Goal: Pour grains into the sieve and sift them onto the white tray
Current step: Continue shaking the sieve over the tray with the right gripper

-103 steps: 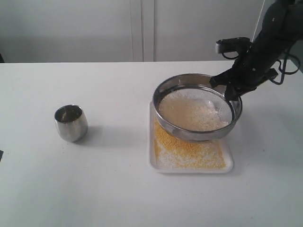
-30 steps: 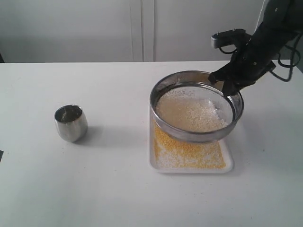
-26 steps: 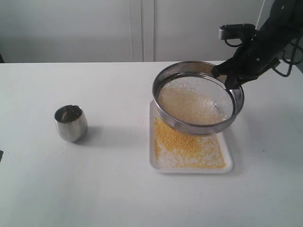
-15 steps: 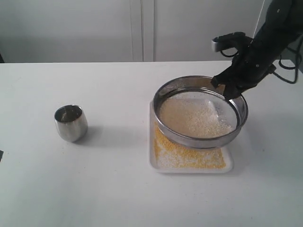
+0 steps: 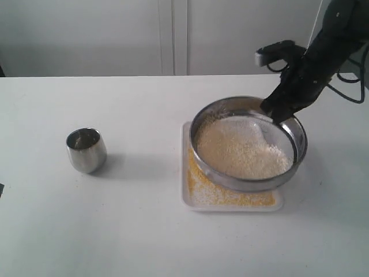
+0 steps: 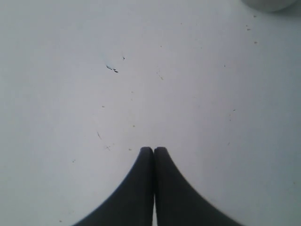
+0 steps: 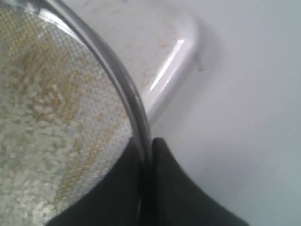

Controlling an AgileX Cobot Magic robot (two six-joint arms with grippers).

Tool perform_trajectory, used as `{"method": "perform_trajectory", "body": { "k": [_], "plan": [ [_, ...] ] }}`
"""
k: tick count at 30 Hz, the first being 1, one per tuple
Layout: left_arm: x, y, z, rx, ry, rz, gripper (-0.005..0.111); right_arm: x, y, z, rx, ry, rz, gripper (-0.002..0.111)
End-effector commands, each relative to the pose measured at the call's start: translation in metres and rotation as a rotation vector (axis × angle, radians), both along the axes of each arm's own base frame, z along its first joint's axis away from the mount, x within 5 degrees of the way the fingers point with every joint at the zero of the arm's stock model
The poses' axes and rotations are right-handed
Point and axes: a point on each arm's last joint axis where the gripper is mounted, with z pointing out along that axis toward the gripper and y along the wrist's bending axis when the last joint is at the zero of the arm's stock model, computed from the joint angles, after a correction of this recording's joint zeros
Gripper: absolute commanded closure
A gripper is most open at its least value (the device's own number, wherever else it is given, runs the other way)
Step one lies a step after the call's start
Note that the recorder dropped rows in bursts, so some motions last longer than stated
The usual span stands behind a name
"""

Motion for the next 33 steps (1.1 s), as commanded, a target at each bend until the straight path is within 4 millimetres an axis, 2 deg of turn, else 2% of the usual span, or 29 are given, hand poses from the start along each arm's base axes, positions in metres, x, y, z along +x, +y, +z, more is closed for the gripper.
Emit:
{"method": "perform_trajectory", "body": {
  "k": [1, 2, 3, 4, 5, 6, 8, 9, 10, 12, 13, 14, 17, 18, 19, 20, 22, 23, 25, 26, 28, 29, 30, 31, 32, 33],
  "plan": [
    [-0.003, 0.001, -0.001, 0.0, 0.01, 0.004, 0.107, 0.009, -0.001, 0.008, 0.092, -0.053, -0.313, 0.108],
    [-0.003, 0.001, -0.001, 0.0, 0.01, 0.004, 0.107, 0.006, 0.002, 0.008, 0.096, -0.035, -0.239, 0.108],
    [-0.003, 0.001, -0.001, 0.0, 0.01, 0.004, 0.107, 0.002, 0.007, 0.007, 0.091, -0.014, -0.094, 0.108],
    [-0.003, 0.001, -0.001, 0.0, 0.01, 0.004, 0.107, -0.004, 0.011, 0.005, 0.073, -0.002, 0.12, 0.108],
    [-0.003, 0.001, -0.001, 0.0, 0.01, 0.004, 0.107, -0.005, 0.01, 0.005, 0.05, -0.015, 0.191, 0.108],
    [-0.003, 0.001, -0.001, 0.0, 0.01, 0.004, 0.107, 0.0, 0.006, 0.005, 0.025, -0.037, 0.093, 0.108],
    [-0.003, 0.001, -0.001, 0.0, 0.01, 0.004, 0.107, 0.012, -0.005, 0.009, 0.062, -0.098, -0.32, 0.108],
    [-0.003, 0.001, -0.001, 0.0, 0.01, 0.004, 0.107, 0.011, -0.006, 0.01, 0.082, -0.082, -0.366, 0.108],
    [-0.003, 0.001, -0.001, 0.0, 0.01, 0.004, 0.107, 0.007, -0.001, 0.008, 0.077, -0.054, -0.231, 0.108],
    [-0.003, 0.001, -0.001, 0.0, 0.01, 0.004, 0.107, -0.006, 0.011, 0.004, 0.093, 0.014, 0.187, 0.108],
    [-0.003, 0.001, -0.001, 0.0, 0.01, 0.004, 0.107, -0.009, 0.013, 0.003, 0.099, 0.021, 0.262, 0.108],
    [-0.003, 0.001, -0.001, 0.0, 0.01, 0.004, 0.107, -0.006, 0.011, 0.003, 0.089, 0.011, 0.218, 0.108],
    [-0.003, 0.001, -0.001, 0.0, 0.01, 0.004, 0.107, 0.012, -0.002, 0.007, 0.121, -0.073, -0.286, 0.108],
    [-0.003, 0.001, -0.001, 0.0, 0.01, 0.004, 0.107, 0.013, -0.002, 0.007, 0.149, -0.066, -0.368, 0.108],
    [-0.003, 0.001, -0.001, 0.0, 0.01, 0.004, 0.107, 0.012, -0.001, 0.007, 0.148, -0.061, -0.337, 0.108],
    [-0.003, 0.001, -0.001, 0.0, 0.01, 0.004, 0.107, 0.009, 0.002, 0.005, 0.14, -0.043, -0.225, 0.108],
    [-0.003, 0.001, -0.001, 0.0, 0.01, 0.004, 0.107, -0.003, 0.012, 0.001, 0.136, 0.025, 0.106, 0.108],
    [-0.003, 0.001, -0.001, 0.0, 0.01, 0.004, 0.107, -0.006, 0.013, 0.0, 0.122, 0.023, 0.213, 0.108],
    [-0.003, 0.001, -0.001, 0.0, 0.01, 0.004, 0.107, 0.001, 0.009, 0.0, 0.104, -0.01, 0.072, 0.108],
    [-0.003, 0.001, -0.001, 0.0, 0.01, 0.004, 0.107, 0.009, 0.002, 0.002, 0.118, -0.042, -0.154, 0.108],
    [-0.003, 0.001, -0.001, 0.0, 0.01, 0.004, 0.107, 0.013, -0.004, 0.003, 0.154, -0.037, -0.42, 0.108],
    [-0.003, 0.001, -0.001, 0.0, 0.01, 0.004, 0.107, 0.012, -0.003, 0.003, 0.16, -0.028, -0.4, 0.108],
    [-0.003, 0.001, -0.001, 0.0, 0.01, 0.004, 0.107, 0.009, 0.001, 0.003, 0.148, -0.022, -0.262, 0.108],
    [-0.003, 0.001, -0.001, 0.0, 0.01, 0.004, 0.107, -0.004, 0.013, 0.0, 0.152, 0.028, 0.138, 0.108],
    [-0.003, 0.001, -0.001, 0.0, 0.01, 0.004, 0.107, -0.007, 0.015, 0.0, 0.156, 0.038, 0.211, 0.108],
    [-0.003, 0.001, -0.001, 0.0, 0.01, 0.004, 0.107, 0.001, 0.013, 0.001, 0.168, 0.0, 0.056, 0.108]
  ]
}}
